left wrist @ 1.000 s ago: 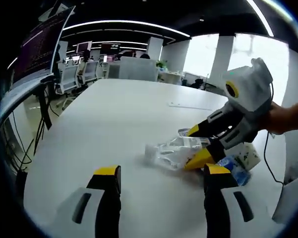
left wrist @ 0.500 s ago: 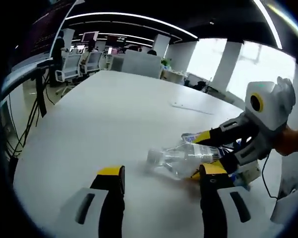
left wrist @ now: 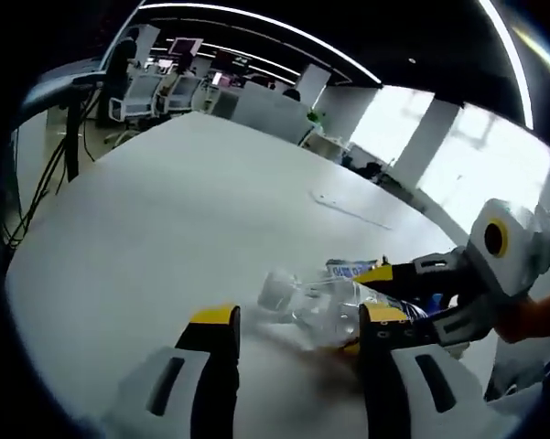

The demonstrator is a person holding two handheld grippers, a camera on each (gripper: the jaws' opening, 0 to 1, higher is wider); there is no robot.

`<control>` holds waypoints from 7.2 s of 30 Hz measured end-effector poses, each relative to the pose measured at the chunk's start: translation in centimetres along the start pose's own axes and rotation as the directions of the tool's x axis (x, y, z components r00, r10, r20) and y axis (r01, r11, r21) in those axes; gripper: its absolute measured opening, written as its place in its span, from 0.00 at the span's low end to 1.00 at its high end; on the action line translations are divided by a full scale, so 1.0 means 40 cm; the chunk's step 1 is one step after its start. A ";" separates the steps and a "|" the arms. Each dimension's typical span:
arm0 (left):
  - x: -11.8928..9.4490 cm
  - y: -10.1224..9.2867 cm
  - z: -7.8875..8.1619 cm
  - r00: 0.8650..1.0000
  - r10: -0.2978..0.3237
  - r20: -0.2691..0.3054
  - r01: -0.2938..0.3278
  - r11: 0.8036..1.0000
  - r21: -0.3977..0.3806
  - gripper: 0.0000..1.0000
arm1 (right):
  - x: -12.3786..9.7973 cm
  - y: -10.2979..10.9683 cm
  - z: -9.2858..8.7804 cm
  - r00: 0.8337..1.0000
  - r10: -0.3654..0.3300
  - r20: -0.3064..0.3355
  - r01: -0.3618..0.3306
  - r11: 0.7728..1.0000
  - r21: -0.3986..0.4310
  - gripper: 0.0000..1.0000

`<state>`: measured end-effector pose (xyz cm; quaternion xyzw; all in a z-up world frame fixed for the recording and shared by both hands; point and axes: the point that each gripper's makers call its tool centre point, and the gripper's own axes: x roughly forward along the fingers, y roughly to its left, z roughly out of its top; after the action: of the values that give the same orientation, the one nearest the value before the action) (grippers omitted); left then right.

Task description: Arrange the tabletop items into an orderly group along one side of the table until the central work area is clear of visible clutter.

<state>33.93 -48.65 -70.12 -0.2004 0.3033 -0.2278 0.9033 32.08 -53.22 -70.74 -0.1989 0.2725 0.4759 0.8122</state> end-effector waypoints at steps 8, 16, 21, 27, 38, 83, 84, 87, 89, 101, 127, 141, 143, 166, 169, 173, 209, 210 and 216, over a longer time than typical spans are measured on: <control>0.018 -0.009 0.010 0.999 -0.027 0.033 0.033 0.983 -0.179 0.45 | -0.006 0.004 0.002 1.000 -0.012 0.026 0.013 1.000 -0.013 0.31; 0.033 -0.012 0.003 0.999 -0.042 0.029 0.048 0.967 -0.249 0.41 | -0.014 0.006 0.000 0.999 -0.017 0.044 0.018 1.000 -0.020 0.31; 0.039 -0.013 0.001 0.998 -0.049 0.037 0.058 0.950 -0.307 0.37 | -0.022 0.005 -0.003 0.998 -0.025 0.055 0.026 1.000 -0.011 0.31; 0.049 0.000 -0.010 0.999 -0.033 0.036 0.045 0.898 -0.438 0.32 | -0.024 0.013 -0.008 0.998 -0.026 0.050 0.027 0.999 -0.020 0.31; 0.028 -0.003 0.036 0.996 -0.031 0.089 0.067 0.896 -0.439 0.23 | -0.033 0.011 0.009 0.997 -0.035 0.072 0.034 0.999 0.013 0.32; -0.108 -0.085 0.202 0.980 -0.045 0.196 0.050 0.998 -0.022 0.21 | -0.004 0.062 0.141 0.986 -0.025 0.167 -0.001 0.988 0.153 0.32; -0.110 -0.088 0.204 0.980 -0.046 0.194 0.048 0.999 -0.003 0.21 | -0.004 0.062 0.143 0.985 -0.025 0.168 -0.001 0.988 0.152 0.32; -0.119 -0.104 0.210 0.982 -0.053 0.182 0.043 0.997 0.062 0.21 | -0.001 0.066 0.151 0.984 -0.022 0.176 -0.005 0.989 0.149 0.32; -0.124 -0.111 0.211 0.983 -0.058 0.174 0.041 0.995 0.095 0.22 | 0.000 0.069 0.156 0.984 -0.016 0.175 -0.009 0.990 0.141 0.33; -0.150 -0.126 0.198 0.987 -0.054 0.153 0.027 0.984 0.176 0.22 | 0.000 0.089 0.159 0.982 0.001 0.191 -0.019 0.996 0.091 0.33; -0.151 -0.198 0.157 0.997 -0.062 0.047 0.043 0.945 0.325 0.22 | -0.034 0.096 0.124 0.991 0.018 0.130 -0.026 0.998 0.061 0.34; -0.138 -0.238 0.136 0.998 -0.062 -0.033 0.070 0.907 0.416 0.23 | -0.068 0.092 0.100 0.991 0.035 0.128 -0.050 0.992 0.116 0.34; -0.140 -0.236 0.135 0.998 -0.055 -0.039 0.067 0.901 0.428 0.23 | -0.071 0.096 0.099 0.991 0.041 0.129 -0.056 0.992 0.117 0.35; -0.166 -0.234 0.121 0.995 0.021 -0.100 0.037 0.837 0.546 0.22 | -0.111 0.139 0.083 0.991 0.058 0.123 -0.073 0.991 0.116 0.35; -0.168 -0.234 0.121 0.994 0.027 -0.105 0.035 0.834 0.551 0.22 | -0.112 0.142 0.085 0.991 0.058 0.119 -0.073 0.990 0.123 0.36; -0.170 -0.233 0.120 0.993 0.040 -0.111 0.032 0.817 0.576 0.22 | -0.114 0.149 0.085 0.991 0.060 0.118 -0.074 0.990 0.124 0.37; -0.221 -0.199 0.119 0.980 0.165 -0.113 -0.016 0.630 0.776 0.30 | -0.134 0.176 0.100 0.986 0.063 0.153 -0.084 0.987 0.136 0.36; -0.221 -0.199 0.119 0.980 0.163 -0.114 -0.015 0.632 0.774 0.30 | -0.131 0.168 0.101 0.987 0.063 0.150 -0.083 0.988 0.131 0.36; -0.216 -0.195 0.105 0.979 0.159 -0.130 0.001 0.630 0.776 0.30 | -0.116 0.140 0.110 0.985 0.071 0.159 -0.088 0.991 0.105 0.39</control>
<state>28.21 -49.46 -59.18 0.2409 0.2680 -0.3134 0.8786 26.40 -51.11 -64.75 -0.1045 0.2424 0.5059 0.8212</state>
